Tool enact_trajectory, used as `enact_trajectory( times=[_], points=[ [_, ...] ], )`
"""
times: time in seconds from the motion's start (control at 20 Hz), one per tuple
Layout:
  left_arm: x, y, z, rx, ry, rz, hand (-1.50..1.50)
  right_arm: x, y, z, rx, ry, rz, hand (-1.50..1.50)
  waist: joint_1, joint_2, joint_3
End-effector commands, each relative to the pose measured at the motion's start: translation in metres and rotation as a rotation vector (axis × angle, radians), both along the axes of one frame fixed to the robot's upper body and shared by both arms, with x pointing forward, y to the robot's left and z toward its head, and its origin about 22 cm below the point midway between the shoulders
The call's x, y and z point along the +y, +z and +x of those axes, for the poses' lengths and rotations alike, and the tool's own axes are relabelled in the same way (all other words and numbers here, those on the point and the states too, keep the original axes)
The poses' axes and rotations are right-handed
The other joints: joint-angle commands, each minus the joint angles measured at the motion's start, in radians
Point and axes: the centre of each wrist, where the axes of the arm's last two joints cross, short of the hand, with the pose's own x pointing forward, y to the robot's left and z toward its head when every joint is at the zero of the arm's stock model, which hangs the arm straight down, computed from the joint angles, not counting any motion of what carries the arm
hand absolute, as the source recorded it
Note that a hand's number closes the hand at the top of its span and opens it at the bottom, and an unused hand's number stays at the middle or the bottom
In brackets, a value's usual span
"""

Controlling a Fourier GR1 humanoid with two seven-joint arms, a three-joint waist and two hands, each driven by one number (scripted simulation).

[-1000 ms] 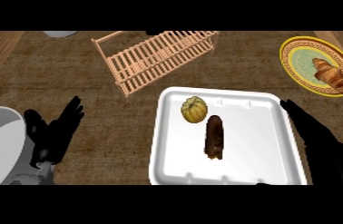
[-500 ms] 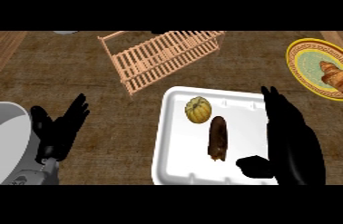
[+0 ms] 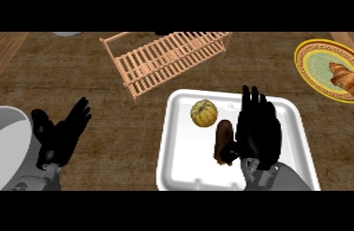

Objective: Pick the sweet potato from the tray and place it in the tiered shelf

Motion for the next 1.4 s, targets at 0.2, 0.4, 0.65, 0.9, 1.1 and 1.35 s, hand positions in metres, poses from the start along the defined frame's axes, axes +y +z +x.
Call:
enact_trajectory(
  times=[0.2, 0.4, 0.65, 0.9, 1.1, 1.35],
  points=[
    [0.009, -0.014, -0.007, 0.077, 0.024, 0.006, 0.0, 0.041, -0.01, 0.014, 0.161, -0.241, -0.145, -1.5, -0.021, 0.001, -0.005],
    [0.007, -0.017, -0.008, 0.076, 0.026, -0.012, 0.0, 0.042, -0.026, 0.01, 0.144, -0.269, -0.196, -1.5, -0.024, 0.0, -0.005],
    [0.004, -0.015, -0.004, 0.082, 0.011, -0.004, 0.0, 0.04, -0.028, 0.017, 0.151, -0.289, -0.207, -1.5, -0.02, 0.003, -0.003],
    [-0.007, -0.016, -0.004, 0.086, 0.015, -0.021, 0.0, 0.038, -0.045, 0.014, 0.176, -0.31, -0.222, -1.5, -0.018, 0.004, -0.002],
    [0.013, -0.01, -0.005, 0.075, 0.014, -0.018, 0.0, 0.033, -0.046, 0.017, 0.179, -0.34, -0.277, -1.5, -0.019, 0.001, -0.003],
    [0.017, -0.012, -0.008, 0.08, 0.026, -0.007, 0.0, 0.028, -0.064, 0.018, 0.199, -0.369, -0.314, -1.5, -0.015, 0.003, -0.002]
  ],
)
